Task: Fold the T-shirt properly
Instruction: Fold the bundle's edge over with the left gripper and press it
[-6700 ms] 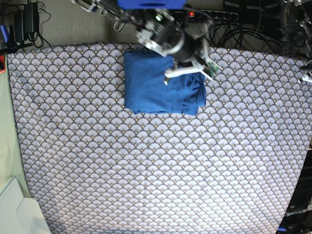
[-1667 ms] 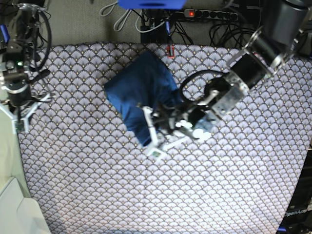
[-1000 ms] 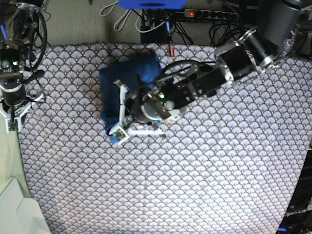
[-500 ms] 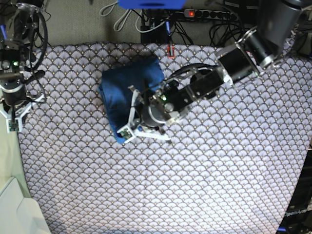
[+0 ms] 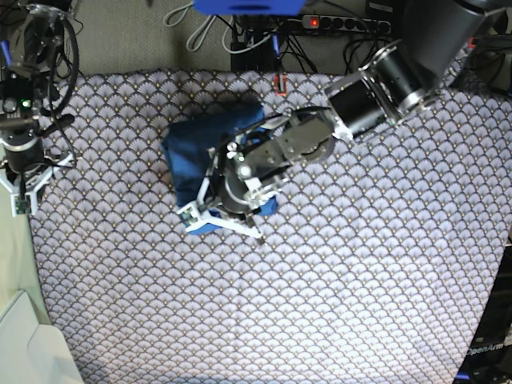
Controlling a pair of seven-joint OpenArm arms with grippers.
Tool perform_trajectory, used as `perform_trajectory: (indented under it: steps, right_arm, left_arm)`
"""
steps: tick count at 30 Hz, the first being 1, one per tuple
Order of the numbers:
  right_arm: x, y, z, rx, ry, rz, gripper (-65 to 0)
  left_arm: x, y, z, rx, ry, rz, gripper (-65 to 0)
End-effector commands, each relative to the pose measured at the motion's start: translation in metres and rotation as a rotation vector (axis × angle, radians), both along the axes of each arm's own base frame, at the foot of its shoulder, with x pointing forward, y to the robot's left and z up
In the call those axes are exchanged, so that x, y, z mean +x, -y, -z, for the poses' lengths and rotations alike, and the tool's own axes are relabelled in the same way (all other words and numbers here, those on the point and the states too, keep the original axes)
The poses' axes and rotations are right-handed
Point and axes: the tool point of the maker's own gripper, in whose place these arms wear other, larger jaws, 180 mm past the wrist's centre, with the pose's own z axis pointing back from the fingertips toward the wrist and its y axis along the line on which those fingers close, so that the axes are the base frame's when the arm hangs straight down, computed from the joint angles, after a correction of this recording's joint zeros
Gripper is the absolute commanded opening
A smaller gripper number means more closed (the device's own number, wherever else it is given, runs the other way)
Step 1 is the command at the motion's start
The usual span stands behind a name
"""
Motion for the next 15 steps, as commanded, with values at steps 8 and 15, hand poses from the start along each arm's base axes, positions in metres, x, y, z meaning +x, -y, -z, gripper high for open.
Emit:
perform_trajectory:
  steps: [8,15]
  right_arm:
    - [0.0059,0.0013,-0.0136,-0.022,0.042,-0.017,-65.0]
    - [0.0059,0.0011,-0.0136,-0.020,0.042,-0.018,-65.0]
  left_arm:
    - [0.0097,0.0171,-0.0237,0.054,0.102,0.131,-65.0]
    - [0.0108,0.0143,-0.0212,0.116,0.131,0.168,-65.0]
